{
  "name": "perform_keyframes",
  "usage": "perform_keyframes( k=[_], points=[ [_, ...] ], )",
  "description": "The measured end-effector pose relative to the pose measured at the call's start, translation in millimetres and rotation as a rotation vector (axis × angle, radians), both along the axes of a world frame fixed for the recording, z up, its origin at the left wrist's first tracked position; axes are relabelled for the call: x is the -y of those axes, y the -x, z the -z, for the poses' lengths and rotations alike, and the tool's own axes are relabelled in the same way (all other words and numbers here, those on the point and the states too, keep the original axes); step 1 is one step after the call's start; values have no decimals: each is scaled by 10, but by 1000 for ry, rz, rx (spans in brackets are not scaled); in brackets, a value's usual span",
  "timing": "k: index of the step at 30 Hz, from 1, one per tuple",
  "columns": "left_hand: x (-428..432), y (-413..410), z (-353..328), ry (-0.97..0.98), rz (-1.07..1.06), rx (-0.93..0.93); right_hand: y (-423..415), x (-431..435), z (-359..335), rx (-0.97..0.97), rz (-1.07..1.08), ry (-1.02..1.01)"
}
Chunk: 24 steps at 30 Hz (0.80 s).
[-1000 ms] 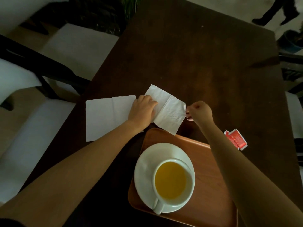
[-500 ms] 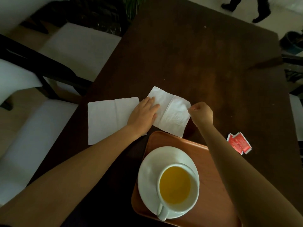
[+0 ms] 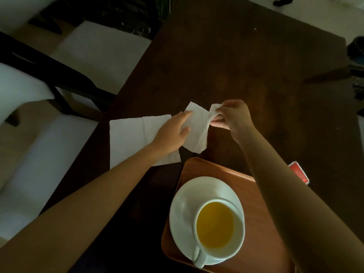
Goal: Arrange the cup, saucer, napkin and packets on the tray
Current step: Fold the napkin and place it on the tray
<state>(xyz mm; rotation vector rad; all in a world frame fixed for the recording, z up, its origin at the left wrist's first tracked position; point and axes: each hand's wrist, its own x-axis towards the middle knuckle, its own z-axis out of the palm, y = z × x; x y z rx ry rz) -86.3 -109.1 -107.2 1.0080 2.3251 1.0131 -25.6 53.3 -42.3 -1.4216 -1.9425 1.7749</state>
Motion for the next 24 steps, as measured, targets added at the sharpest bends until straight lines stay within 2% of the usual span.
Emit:
perform_keyframes(
  k=[3, 8, 11, 13, 15, 17, 19, 22, 24],
  points=[
    [31, 44, -71, -27, -119, 29, 188, 126, 64, 22, -35, 32],
    [106, -13, -109, -91, -187, -125, 310, 262, 225, 45, -120, -29],
    [127, -101, -83, -108, -30, -252, 220, 228, 242, 8, -130, -231],
    [96, -137, -11, -15, 130, -343, 101, 165, 243, 40, -155, -456],
    [67, -156, 84, 117, 228, -417, -25, 108, 272, 119, -157, -533],
    [65, -155, 156, 191, 246, -437, -116, 100, 317, 227, -162, -470],
    [74, -160, 191, 202, 231, -446, -144, 135, 347, 260, -102, -305],
    [92, -175, 192, 185, 228, -470, -50, 236, 311, 100, 115, 142],
    [98, -169, 184, 171, 227, -456, 32, 293, 304, 62, 157, 282]
  ],
)
